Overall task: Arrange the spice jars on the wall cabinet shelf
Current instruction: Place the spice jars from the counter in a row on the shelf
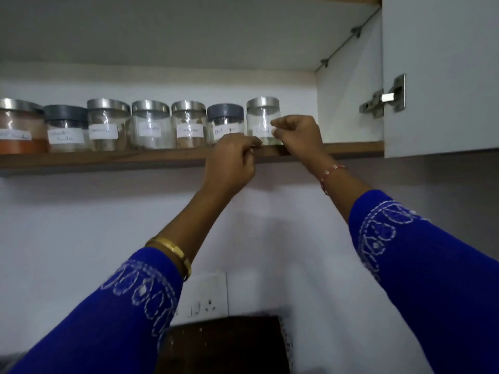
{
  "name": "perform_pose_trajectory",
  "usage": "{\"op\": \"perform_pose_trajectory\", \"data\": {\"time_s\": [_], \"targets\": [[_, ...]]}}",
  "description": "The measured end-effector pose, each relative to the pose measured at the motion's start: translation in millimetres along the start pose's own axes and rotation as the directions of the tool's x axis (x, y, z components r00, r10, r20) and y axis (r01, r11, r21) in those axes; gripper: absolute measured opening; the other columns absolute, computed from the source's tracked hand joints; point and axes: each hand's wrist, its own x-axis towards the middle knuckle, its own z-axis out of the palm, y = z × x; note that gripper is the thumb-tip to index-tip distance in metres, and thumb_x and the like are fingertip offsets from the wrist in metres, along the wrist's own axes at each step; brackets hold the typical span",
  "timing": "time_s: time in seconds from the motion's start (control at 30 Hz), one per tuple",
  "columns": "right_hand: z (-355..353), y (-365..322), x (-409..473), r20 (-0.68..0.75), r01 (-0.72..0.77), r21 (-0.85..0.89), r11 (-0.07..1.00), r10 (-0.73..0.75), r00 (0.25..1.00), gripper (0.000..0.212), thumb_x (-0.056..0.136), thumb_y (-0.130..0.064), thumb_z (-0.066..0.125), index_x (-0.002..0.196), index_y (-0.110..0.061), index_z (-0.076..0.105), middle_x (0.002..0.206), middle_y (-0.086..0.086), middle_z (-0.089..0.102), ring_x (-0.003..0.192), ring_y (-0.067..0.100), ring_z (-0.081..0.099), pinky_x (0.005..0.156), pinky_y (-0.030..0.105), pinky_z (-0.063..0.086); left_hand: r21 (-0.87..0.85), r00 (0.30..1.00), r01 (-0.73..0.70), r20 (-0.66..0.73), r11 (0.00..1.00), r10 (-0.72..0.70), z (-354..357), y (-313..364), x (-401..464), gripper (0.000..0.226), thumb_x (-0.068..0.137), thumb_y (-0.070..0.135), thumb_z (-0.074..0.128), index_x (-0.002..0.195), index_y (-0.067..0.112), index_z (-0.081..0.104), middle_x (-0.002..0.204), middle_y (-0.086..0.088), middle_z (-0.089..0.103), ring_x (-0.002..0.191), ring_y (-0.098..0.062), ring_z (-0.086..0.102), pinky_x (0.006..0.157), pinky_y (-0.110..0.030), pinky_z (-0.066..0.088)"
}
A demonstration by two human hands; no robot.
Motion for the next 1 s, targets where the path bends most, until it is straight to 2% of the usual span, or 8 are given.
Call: {"op": "perform_pose_trajectory", "data": {"time_s": [0.07, 0.2, 0.27, 0.4, 0.57, 0.7, 0.8, 1.0], "targets": [[-3, -4, -21, -0.015, 0.019, 0.095, 0.995, -0.017, 1.000, 0.025, 0.085, -0.006, 0.060, 0.109, -0.003, 0.069, 0.111, 0.011, 0.069, 0.102, 0.018, 0.064, 0.088, 0.023, 0.051, -0.066, 0.999, -0.047, -0.006, 0.997, 0.046, -6, 10, -31, 0.032, 0.078, -0.002, 0.052, 0.105, 0.002, 0.068, 0.107, -0.013, 0.070, 0.107, -0.027, 0.061, 0.094, -0.023, 0.038], [-6, -5, -96, -0.004, -0.003, 0.326, 0.945, 0.005, 1.000, 0.028, 0.088, -0.004, 0.059, 0.116, -0.001, 0.063, 0.107, 0.003, 0.066, 0.092, 0.004, 0.062, 0.080, 0.007, 0.051, -0.186, 0.997, 0.081, 0.026, 0.979, -0.078, -18, 30, -88, 0.030, 0.085, 0.003, 0.051, 0.111, 0.006, 0.066, 0.115, -0.008, 0.068, 0.117, -0.021, 0.057, 0.101, -0.022, 0.035], [-5, 6, -143, 0.039, -0.085, 0.383, 0.920, 0.075, 0.996, 0.031, 0.088, -0.003, 0.059, 0.119, -0.001, 0.061, 0.108, 0.000, 0.065, 0.094, 0.001, 0.062, 0.083, 0.007, 0.051, -0.210, 0.988, 0.144, 0.082, 0.967, -0.129, -22, 37, -115, 0.029, 0.088, 0.007, 0.051, 0.113, 0.009, 0.065, 0.117, -0.006, 0.067, 0.116, -0.020, 0.057, 0.101, -0.025, 0.038], [-2, 44, -234, 0.148, -0.284, 0.383, 0.879, 0.245, 0.958, 0.032, 0.088, 0.000, 0.059, 0.120, -0.003, 0.061, 0.115, 0.002, 0.065, 0.104, 0.007, 0.063, 0.095, 0.015, 0.047, -0.165, 0.966, 0.185, 0.211, 0.969, -0.149, -26, 43, -176, 0.030, 0.087, 0.012, 0.050, 0.113, 0.011, 0.065, 0.118, -0.004, 0.067, 0.116, -0.020, 0.057, 0.098, -0.021, 0.035], [5, 96, -325, 0.203, -0.515, 0.270, 0.814, 0.475, 0.856, 0.033, 0.089, -0.003, 0.058, 0.122, -0.004, 0.060, 0.121, 0.005, 0.064, 0.107, 0.010, 0.059, 0.085, 0.006, 0.048, -0.209, 0.893, 0.394, 0.318, 0.895, -0.319, -22, 39, -263, 0.029, 0.086, 0.012, 0.051, 0.110, 0.010, 0.066, 0.114, -0.006, 0.068, 0.110, -0.018, 0.059, 0.096, -0.027, 0.042], [19, 135, -389, 0.281, -0.653, 0.092, 0.752, 0.609, 0.741, 0.035, 0.088, -0.005, 0.061, 0.122, -0.007, 0.060, 0.122, 0.006, 0.064, 0.111, 0.012, 0.060, 0.085, 0.005, 0.047, -0.226, 0.758, 0.604, 0.460, 0.764, -0.463, -10, 42, -340, 0.026, 0.087, 0.002, 0.054, 0.109, 0.004, 0.066, 0.112, -0.011, 0.067, 0.107, -0.018, 0.060, 0.093, -0.018, 0.042], [33, 158, -429, 0.372, -0.694, -0.076, 0.716, 0.666, 0.647, 0.042, 0.086, -0.007, 0.064, 0.127, -0.008, 0.056, 0.130, 0.007, 0.059, 0.121, 0.018, 0.055, 0.101, 0.022, 0.044, -0.156, 0.614, 0.731, 0.577, 0.665, -0.539, -1, 45, -390, 0.027, 0.087, 0.001, 0.054, 0.113, 0.004, 0.064, 0.116, -0.012, 0.065, 0.107, -0.014, 0.058, 0.089, -0.009, 0.038], [60, 191, -480, 0.496, -0.577, -0.410, 0.706, 0.704, 0.509, 0.071, 0.077, -0.019, 0.072, 0.140, -0.017, 0.039, 0.146, 0.006, 0.034, 0.132, 0.021, 0.039, 0.100, 0.025, 0.036, 0.030, 0.253, 0.930, 0.674, 0.368, -0.694, 11, 41, -459, 0.033, 0.090, 0.005, 0.050, 0.123, 0.007, 0.056, 0.126, -0.010, 0.060, 0.115, -0.018, 0.056, 0.099, -0.031, 0.046]]}}
